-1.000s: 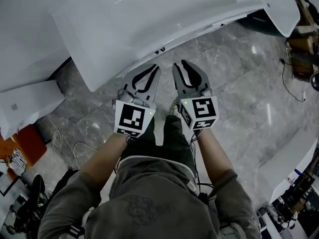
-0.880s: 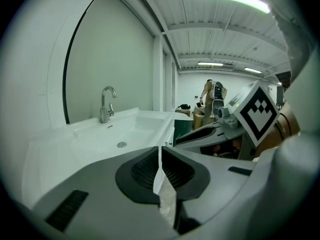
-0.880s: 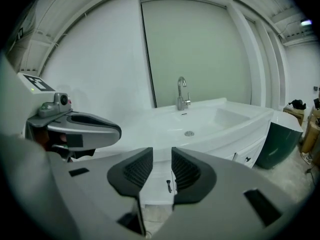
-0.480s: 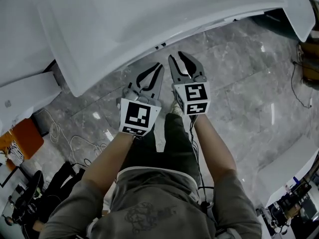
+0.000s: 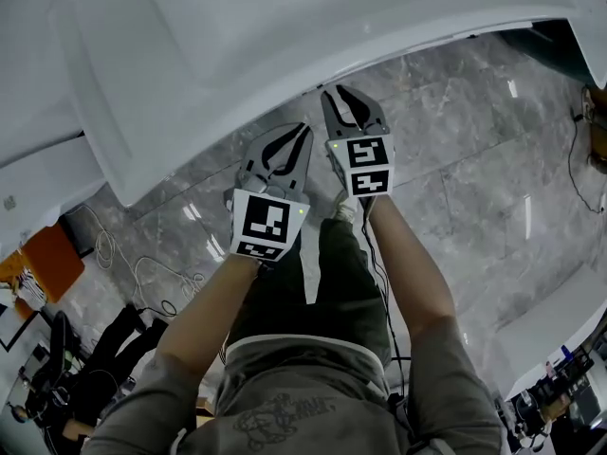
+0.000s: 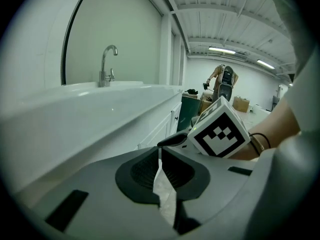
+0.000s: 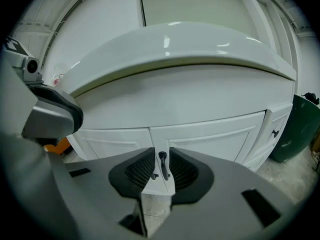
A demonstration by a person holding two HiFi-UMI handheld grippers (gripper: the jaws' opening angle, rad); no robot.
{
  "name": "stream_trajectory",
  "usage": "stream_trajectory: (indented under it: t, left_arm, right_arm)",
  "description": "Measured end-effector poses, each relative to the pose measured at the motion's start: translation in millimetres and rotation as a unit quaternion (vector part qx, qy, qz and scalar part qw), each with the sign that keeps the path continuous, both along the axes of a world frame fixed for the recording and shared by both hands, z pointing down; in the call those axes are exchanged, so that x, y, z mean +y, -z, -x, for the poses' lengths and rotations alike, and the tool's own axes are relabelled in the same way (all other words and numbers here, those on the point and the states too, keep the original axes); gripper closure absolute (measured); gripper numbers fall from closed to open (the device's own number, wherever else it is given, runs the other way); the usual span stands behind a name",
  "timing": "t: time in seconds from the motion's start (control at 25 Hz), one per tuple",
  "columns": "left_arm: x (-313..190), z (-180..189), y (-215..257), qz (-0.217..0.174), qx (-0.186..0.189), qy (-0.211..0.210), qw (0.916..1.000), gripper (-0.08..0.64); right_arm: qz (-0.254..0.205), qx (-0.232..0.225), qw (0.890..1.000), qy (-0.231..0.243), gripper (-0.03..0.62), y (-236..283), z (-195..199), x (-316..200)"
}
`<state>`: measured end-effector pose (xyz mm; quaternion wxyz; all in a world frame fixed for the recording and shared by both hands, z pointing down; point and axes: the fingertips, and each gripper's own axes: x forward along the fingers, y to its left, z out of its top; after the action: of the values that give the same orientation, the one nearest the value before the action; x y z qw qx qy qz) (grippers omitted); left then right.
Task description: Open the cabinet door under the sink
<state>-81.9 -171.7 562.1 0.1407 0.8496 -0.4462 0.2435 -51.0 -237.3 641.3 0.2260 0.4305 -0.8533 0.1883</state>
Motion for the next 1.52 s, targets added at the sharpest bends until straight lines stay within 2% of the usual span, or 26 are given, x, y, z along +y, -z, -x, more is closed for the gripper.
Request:
stream_trajectory:
  t: [0.52, 0.76, 1.08, 1.32, 1.52]
  left_arm:
    - [-8.1, 17.3, -39.5, 0.025, 0.005, 0.041, 0.9988, 0.529]
    - [-6.5, 24.5, -46.0, 0.028, 0.003, 0.043, 0.9987, 0.528]
    - [4.4, 23.9, -50.2, 0.035, 0.001, 0.043, 0.9985, 0.528]
    - [12.1, 13.0, -50.2, 0.037, -0.005, 0.025, 0.999, 0.528]
    - [24.9, -27.2, -48.3, 0.032, -0.009, -0.019, 0.9993, 0.528]
  right_arm:
    - [0.031, 0.0, 0.999, 0.015, 0.501, -64.2, 19.7, -22.1]
    - [0.01, 0.031, 0.999, 0.019, 0.538, -68.8, 23.5, -23.9]
    - [-0.018, 0.028, 0.999, 0.02, 0.546, -65.3, 15.1, -11.7]
    - [-0.04, 0.047, 0.997, 0.039, 0.546, -63.7, -7.3, 18.7]
    - [-0.044, 0.055, 0.996, 0.054, 0.546, -66.1, -29.0, 40.6]
